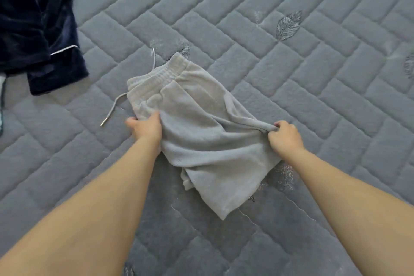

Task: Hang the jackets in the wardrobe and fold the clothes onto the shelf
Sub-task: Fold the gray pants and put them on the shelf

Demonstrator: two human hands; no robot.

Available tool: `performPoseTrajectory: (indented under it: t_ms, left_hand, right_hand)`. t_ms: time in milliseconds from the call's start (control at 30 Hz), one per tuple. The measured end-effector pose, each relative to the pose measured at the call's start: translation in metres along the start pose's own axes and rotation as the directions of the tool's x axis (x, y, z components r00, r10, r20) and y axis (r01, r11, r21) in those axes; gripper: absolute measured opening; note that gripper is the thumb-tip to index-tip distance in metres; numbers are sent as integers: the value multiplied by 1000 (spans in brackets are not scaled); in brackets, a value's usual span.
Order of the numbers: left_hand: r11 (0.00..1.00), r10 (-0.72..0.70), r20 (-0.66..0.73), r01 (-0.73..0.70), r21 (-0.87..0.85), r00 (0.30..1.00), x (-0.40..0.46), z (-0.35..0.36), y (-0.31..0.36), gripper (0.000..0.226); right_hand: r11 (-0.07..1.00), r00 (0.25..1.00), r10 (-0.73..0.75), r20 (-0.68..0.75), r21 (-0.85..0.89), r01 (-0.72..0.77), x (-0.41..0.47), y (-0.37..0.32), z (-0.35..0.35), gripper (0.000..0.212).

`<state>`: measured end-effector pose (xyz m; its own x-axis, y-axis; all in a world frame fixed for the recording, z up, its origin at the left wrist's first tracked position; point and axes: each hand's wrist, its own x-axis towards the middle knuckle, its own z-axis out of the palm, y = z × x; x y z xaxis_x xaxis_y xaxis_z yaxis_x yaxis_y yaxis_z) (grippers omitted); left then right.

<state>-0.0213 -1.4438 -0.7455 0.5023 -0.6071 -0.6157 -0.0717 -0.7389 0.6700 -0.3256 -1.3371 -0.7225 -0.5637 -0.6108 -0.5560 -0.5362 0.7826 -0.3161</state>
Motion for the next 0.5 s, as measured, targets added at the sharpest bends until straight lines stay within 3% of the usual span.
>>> performPoseTrajectory:
  t_ms: [100,233,267,333,400,433,500]
  left_hand:
    - [980,-164,179,181,-82,970,-34,-10,-34,69]
    - [921,-298,429,374,-104,853,-83,-16,-76,43]
    - [919,-315,478,389,-63,820,-92,-16,-82,40]
    - [912,-363,566,407,53,740,-104,-18,-86,34]
    - [853,-497,594,480,204,632,-108,-27,-91,23]
    - [806,-571,591,523,275,570,-111,-36,-96,16]
    - [739,-670,537,524,422,512,-118,-55,-106,23]
  right_hand:
    - [989,994,39,97,-143,-25,-6,9,9,62]
    - [977,987,-23,159,-205,56,-24,11,17,36]
    - [980,980,-51,194,-178,86,-28,11,17,29]
    - [996,955,-88,284,45,78,-36,15,16,20]
    - [958,928,-39,372,277,-71,-47,23,10,22]
    - [939,910,15,414,308,-156,-54,29,6,26]
    - [945,866,142,480,195,-263,-69,45,-4,39]
